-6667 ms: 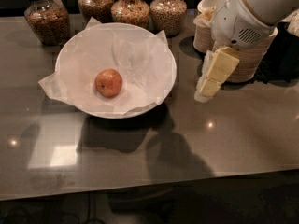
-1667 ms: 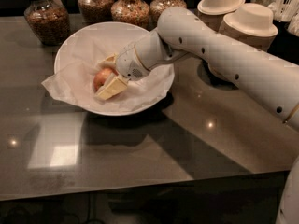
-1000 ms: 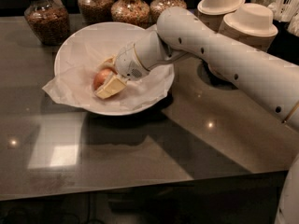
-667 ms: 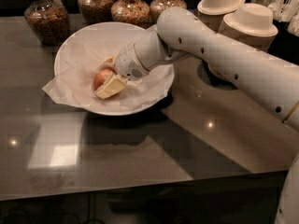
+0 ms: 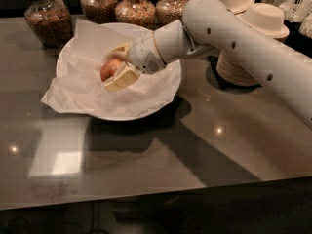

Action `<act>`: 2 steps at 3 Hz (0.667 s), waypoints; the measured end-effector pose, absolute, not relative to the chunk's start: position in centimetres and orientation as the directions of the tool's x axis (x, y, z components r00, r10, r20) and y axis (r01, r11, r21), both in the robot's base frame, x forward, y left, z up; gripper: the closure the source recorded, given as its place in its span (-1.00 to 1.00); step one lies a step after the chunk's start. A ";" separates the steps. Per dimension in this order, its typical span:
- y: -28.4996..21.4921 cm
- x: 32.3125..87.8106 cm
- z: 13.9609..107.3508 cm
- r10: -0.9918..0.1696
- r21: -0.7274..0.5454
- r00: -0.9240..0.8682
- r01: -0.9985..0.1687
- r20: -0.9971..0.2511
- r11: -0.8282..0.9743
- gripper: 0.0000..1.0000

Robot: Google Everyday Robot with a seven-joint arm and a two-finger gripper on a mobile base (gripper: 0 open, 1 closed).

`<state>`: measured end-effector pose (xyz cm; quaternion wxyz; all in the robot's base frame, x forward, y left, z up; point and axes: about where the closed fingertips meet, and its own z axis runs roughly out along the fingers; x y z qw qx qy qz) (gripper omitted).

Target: Pick apple from white bowl

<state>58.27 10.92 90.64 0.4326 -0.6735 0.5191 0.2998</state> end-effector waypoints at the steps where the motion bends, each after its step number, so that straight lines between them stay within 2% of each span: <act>1: 8.9 57.6 93.6 -0.399 -0.312 0.313 -0.948 -0.862 -0.069 1.00; 2: 7.1 56.8 95.4 -0.386 -0.326 0.323 -0.943 -0.864 -0.061 1.00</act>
Offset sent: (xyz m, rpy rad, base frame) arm -0.0220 -0.0665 0.0702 0.0837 -0.0684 -0.0217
